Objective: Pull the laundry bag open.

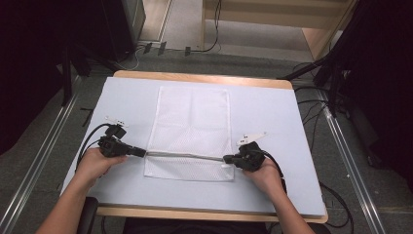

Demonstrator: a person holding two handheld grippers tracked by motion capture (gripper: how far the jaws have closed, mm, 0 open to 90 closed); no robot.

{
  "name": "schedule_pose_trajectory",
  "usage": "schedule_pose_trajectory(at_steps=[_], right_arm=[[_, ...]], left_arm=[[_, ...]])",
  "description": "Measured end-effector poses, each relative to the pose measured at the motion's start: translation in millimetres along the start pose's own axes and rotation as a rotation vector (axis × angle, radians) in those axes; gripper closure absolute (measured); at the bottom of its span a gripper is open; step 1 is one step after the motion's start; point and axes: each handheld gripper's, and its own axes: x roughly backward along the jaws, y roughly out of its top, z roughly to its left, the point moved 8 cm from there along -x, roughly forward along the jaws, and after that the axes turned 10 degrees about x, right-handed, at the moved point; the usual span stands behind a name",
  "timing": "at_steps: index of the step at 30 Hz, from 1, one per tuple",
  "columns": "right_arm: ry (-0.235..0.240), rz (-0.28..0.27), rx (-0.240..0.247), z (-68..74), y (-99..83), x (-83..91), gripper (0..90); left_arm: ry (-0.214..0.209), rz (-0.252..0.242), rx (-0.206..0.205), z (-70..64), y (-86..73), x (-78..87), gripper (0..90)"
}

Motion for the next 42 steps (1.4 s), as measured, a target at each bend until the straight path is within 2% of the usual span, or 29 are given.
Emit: schedule_pose_trajectory(at_steps=[1,3,7,9,14,16,19,23,28,42], right_arm=[[0.007,-0.003,-0.005,0.2,0.4,0.3,88.1],[0.009,-0.006,-0.011,1.0,1.7,0.5,84.2],[-0.007,-0.014,0.013,0.9,7.4,1.6,78.8],[-0.007,-0.029,0.006,1.0,10.1,3.2,75.4],[-0.009,-0.06,-0.015,-1.5,15.1,8.1,69.6],[-0.013,-0.073,-0.016,-3.1,17.1,10.3,66.9],[-0.019,-0.077,-0.026,-4.9,17.9,12.8,64.6],[-0.036,-0.087,-0.031,-9.5,18.6,15.8,60.1],[-0.053,-0.107,-0.057,-17.0,19.0,22.0,53.2],[-0.13,-0.161,-0.109,-45.9,11.7,41.9,45.5]], left_arm=[[0.002,-0.011,-0.012,0.8,0.6,0.8,83.7],[-0.004,-0.025,-0.011,1.4,1.4,1.6,78.7],[0.0,-0.066,-0.038,1.6,4.4,4.0,69.6],[-0.004,-0.083,-0.048,1.1,6.0,5.4,64.0],[0.05,-0.142,-0.098,1.3,11.0,9.3,53.7],[0.046,-0.17,-0.104,0.6,13.2,11.7,50.7],[0.067,-0.194,-0.118,3.2,15.4,14.3,46.4],[0.099,-0.224,-0.112,8.9,18.2,18.0,43.0],[0.116,-0.258,-0.101,16.2,20.7,23.2,39.7],[0.203,-0.295,-0.071,35.8,23.2,35.0,37.7]])
